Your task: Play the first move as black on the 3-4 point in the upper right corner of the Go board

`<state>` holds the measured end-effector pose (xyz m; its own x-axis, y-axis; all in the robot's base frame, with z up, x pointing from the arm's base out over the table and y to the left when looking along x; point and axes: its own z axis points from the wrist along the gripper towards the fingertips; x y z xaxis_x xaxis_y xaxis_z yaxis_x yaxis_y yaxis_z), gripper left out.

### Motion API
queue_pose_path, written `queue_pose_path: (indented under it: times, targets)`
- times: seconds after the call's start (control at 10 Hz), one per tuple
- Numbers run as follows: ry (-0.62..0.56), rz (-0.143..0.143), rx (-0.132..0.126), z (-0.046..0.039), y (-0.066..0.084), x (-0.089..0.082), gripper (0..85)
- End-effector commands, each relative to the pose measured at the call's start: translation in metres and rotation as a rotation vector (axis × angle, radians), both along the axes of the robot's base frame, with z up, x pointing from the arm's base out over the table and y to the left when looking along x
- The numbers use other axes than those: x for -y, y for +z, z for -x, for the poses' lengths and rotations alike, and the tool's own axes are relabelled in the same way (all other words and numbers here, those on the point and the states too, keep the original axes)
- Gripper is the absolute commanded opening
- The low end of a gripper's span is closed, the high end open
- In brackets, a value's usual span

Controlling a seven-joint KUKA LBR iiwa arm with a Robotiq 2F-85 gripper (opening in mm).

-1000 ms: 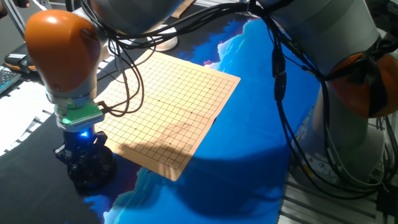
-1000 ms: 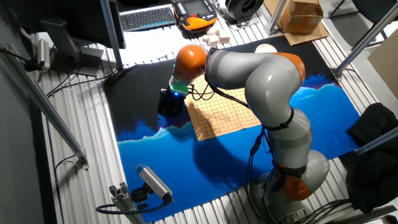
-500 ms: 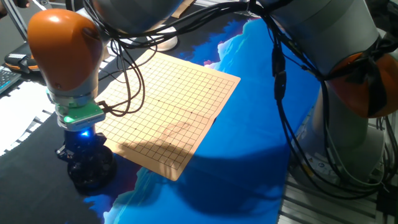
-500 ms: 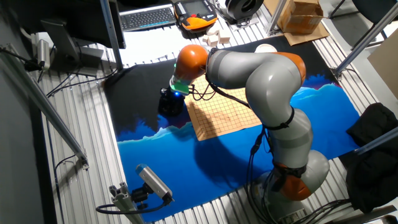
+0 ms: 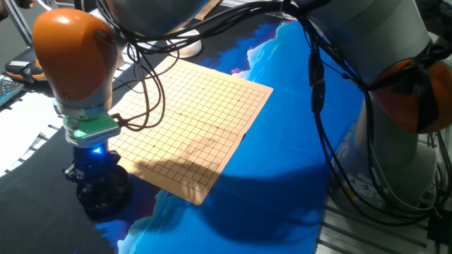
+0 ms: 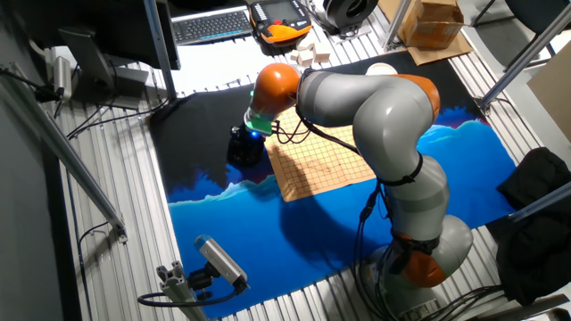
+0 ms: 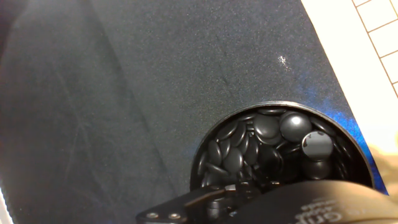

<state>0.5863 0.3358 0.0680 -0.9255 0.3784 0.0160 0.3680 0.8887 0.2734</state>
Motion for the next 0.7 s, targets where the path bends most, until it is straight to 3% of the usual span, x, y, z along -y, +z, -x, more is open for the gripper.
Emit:
queue_pose_path:
  times: [0.0,0.6]
  targets:
    - [0.002,-0.001,-0.002,0.0001,0.001,0.0,0.0]
    - [0.034,0.0,-0.009,0.0067,0.016,0.004,0.0]
